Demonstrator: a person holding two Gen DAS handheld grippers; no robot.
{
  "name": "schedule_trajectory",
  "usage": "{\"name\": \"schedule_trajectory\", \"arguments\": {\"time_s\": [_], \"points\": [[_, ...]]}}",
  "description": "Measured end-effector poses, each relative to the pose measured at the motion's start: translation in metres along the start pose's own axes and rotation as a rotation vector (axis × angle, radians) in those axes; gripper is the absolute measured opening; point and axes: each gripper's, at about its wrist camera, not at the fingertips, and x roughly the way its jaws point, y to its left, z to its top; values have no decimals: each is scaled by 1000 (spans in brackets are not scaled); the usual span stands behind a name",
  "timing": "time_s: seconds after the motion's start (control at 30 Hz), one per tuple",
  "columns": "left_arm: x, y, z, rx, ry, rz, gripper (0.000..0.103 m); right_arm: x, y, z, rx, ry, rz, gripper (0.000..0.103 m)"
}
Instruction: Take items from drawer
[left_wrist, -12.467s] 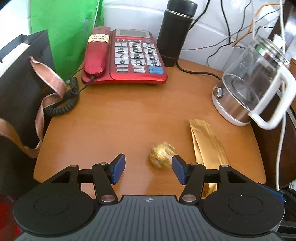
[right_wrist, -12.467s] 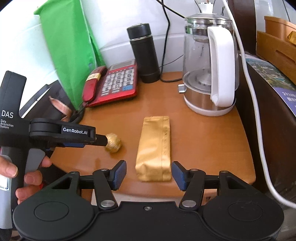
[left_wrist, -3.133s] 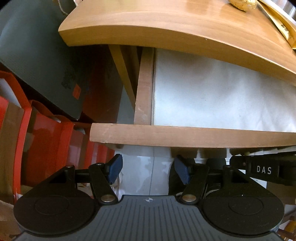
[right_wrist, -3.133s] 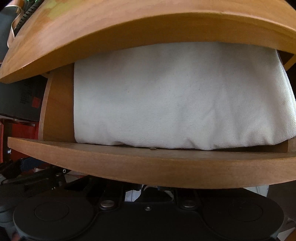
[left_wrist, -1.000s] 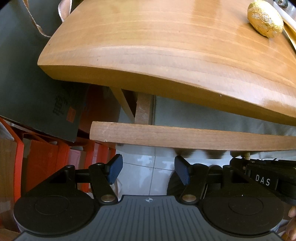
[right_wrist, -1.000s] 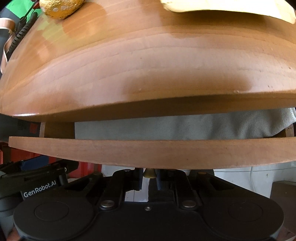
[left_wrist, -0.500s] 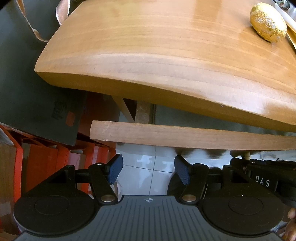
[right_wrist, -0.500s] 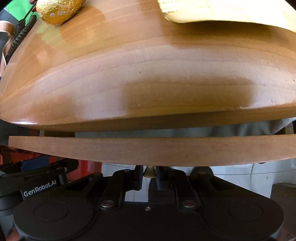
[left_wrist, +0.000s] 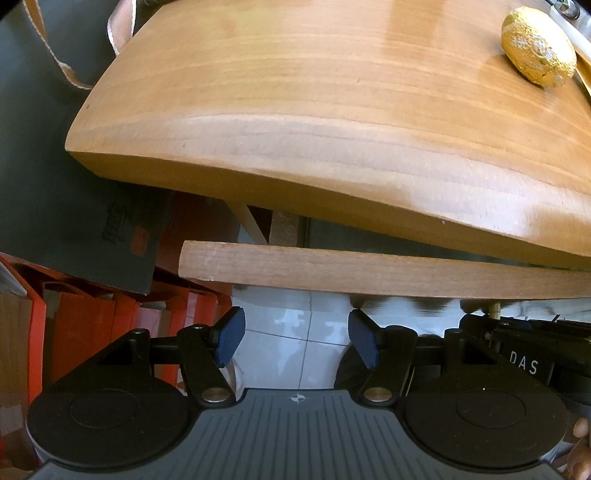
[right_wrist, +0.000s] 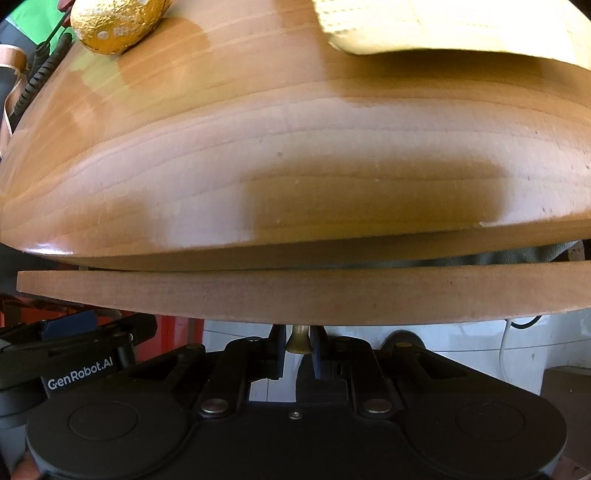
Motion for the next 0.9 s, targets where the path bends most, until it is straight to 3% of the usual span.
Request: {"name": "schedule_trajectory", "arguments": {"time_s": [0.9], "points": [[-28,8,-13,5,-3,10,66,-12,-4,-40,-33,-39,-6,17]]}}
